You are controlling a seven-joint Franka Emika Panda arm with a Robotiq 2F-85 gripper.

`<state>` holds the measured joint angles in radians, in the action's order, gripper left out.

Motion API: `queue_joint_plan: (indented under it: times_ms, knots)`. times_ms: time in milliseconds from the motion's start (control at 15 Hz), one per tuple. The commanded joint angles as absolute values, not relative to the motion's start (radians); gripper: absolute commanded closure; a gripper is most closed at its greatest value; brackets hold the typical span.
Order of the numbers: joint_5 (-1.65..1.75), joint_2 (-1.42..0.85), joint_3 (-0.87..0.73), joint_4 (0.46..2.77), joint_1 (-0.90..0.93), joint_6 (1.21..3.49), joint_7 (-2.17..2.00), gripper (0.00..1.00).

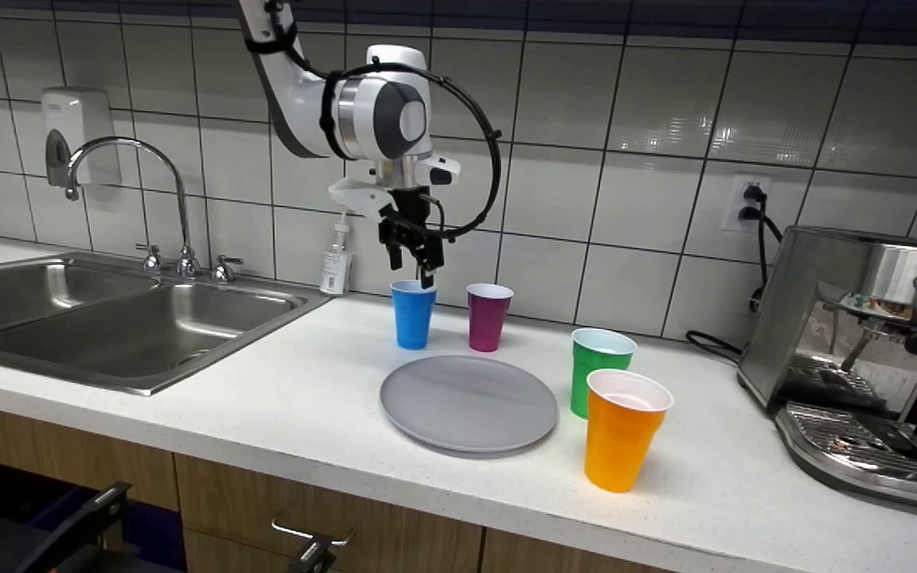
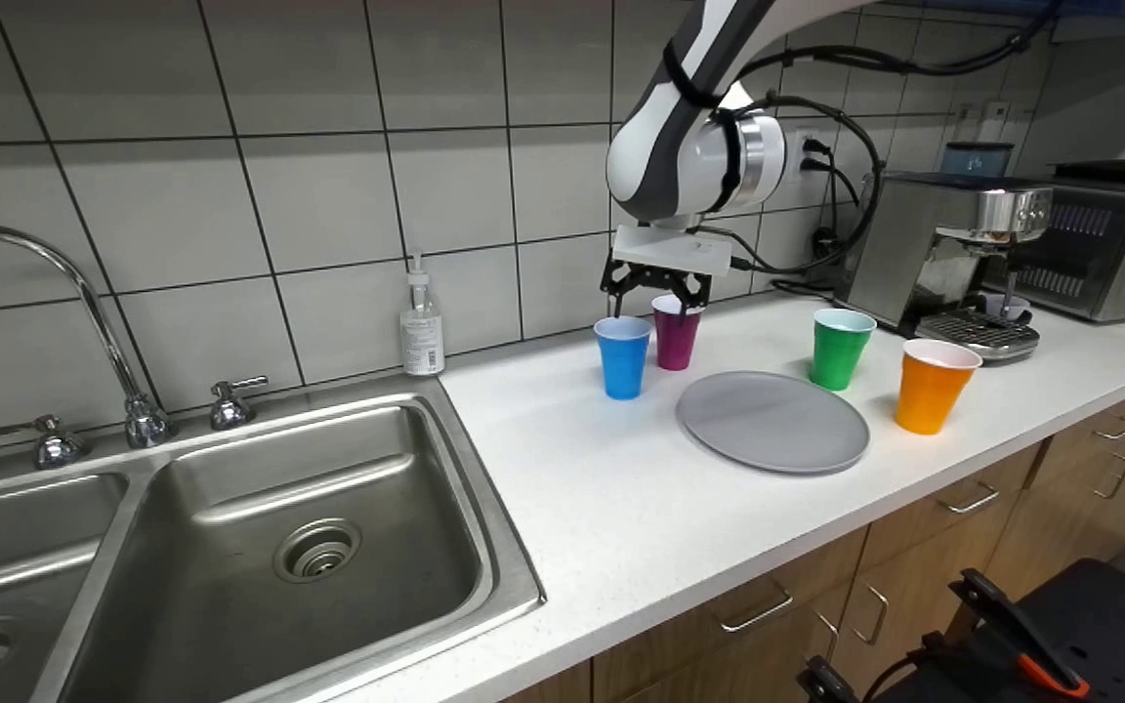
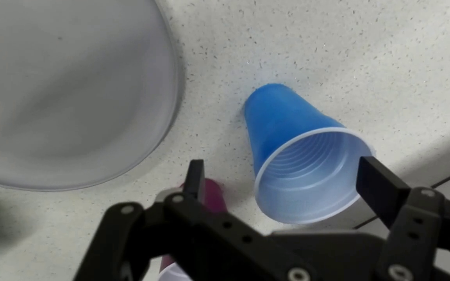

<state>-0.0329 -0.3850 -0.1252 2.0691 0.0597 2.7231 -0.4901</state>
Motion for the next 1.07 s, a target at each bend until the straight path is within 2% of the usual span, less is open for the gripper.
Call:
queue_joint_plan:
  times_ms: [0, 1000]
  knots:
    - [-0.019, -0.441, -0.163, 1.99, 0.096, 2.682, -0.552, 0.0]
    - [-0.028, -0.562, -0.206, 1.873, 0.121, 2.633, -0.619, 0.0]
